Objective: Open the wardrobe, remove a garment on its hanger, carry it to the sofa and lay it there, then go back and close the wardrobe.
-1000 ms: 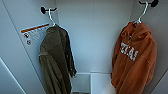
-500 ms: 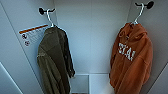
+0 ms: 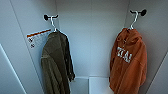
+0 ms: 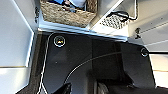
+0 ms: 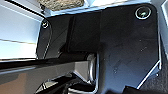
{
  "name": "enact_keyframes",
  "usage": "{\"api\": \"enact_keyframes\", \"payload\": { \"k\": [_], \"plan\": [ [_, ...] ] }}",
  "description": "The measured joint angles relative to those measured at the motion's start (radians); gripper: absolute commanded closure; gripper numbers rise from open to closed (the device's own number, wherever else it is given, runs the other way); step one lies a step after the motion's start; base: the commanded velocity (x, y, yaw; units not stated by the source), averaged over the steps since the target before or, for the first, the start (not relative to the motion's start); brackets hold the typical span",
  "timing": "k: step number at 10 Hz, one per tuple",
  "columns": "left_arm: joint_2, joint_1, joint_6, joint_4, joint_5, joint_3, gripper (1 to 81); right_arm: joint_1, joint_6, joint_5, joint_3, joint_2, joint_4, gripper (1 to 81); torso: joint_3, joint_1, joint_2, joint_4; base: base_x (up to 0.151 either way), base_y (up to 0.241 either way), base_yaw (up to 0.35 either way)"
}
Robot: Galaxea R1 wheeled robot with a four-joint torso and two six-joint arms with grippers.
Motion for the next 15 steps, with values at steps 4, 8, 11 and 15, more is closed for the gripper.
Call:
{"api": "enact_keyframes", "payload": {
  "k": [4, 8, 11, 15],
  "plan": [
    [0.0, 0.005, 0.0, 0.0, 0.006, 0.0, 1.0, -0.008, 0.0, -0.003, 0.0, 0.0, 0.0, 1.0, 0.03, -0.001, -0.001, -0.029, 0.0, 0.0, 0.0],
    [0.001, -0.008, 0.0, 0.0, 0.012, 0.0, 1.0, -0.016, 0.0, -0.006, 0.0, 0.0, 0.0, 1.0, 0.075, -0.001, -0.001, -0.122, 0.0, 0.0, 0.0],
    [0.003, -0.019, 0.0, 0.0, 0.024, 0.015, 1.0, -0.018, 0.001, -0.006, -0.001, 0.0, 0.0, 1.0, 0.081, -0.002, -0.001, -0.13, 0.0, 0.0, 0.0],
    [-0.024, -0.161, -0.003, 0.0, 0.107, 0.088, 1.0, -0.016, 0.002, -0.006, -0.027, 0.015, 0.0, 1.0, 0.081, -0.001, -0.001, -0.13, 0.0, 0.0, 0.0]
  ]
}}
